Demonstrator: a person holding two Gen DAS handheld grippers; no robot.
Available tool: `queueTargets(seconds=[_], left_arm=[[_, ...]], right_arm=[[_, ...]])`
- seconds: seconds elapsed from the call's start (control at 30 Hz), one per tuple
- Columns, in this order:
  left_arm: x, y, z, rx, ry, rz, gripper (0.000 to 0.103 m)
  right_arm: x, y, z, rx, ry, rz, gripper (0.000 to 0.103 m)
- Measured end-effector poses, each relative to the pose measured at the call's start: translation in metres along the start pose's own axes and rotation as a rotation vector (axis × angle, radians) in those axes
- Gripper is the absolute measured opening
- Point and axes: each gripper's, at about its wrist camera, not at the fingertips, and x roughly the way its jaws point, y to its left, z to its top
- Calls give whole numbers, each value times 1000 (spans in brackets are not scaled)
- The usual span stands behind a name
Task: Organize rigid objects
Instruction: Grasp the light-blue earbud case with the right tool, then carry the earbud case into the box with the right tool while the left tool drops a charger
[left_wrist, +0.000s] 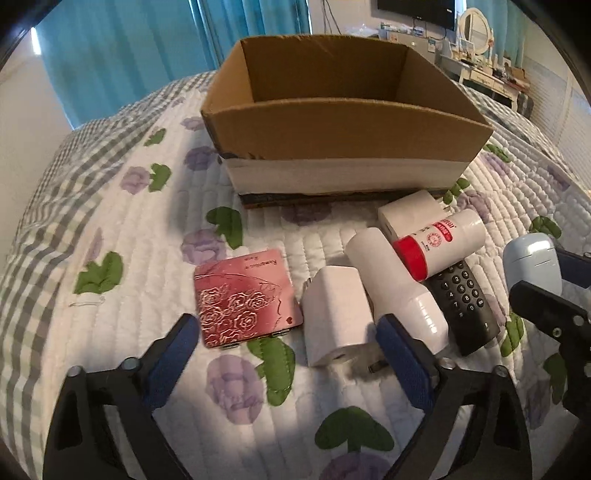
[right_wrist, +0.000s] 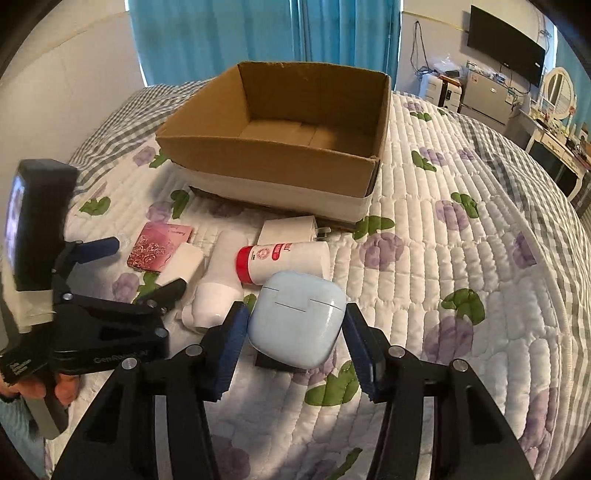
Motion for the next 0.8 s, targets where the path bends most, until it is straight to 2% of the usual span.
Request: queueTargets(seconds=[0.1, 0.17, 0.23, 0.33, 0.37, 0.4, 0.63, 0.8], left_arm=[[-2, -3, 1, 5, 3, -12, 83], [4, -13, 3, 46, 23, -37, 80], [16, -26, 4, 89, 43, -14, 79], [40, -40, 3, 149, 98, 22, 70], [42, -41, 2, 154, 87, 35, 65], [39, -42, 1, 157, 71, 20, 55], [11, -27, 4, 125, -21, -83, 52], [-37, -17, 5, 106, -114, -173, 51]], right_arm=[[0, 1, -1, -9, -2, 0, 53], [1, 2, -2, -15, 0, -1, 53], [2, 3, -2, -19, 2, -3, 53], [2, 3, -3, -18, 4, -4, 53], [2, 3, -3, -17, 5, -4, 53], [2, 2, -3, -16, 4, -3, 53], [2, 2, -4, -19, 1, -4, 53], [-9, -1, -1, 6, -26, 18, 53]])
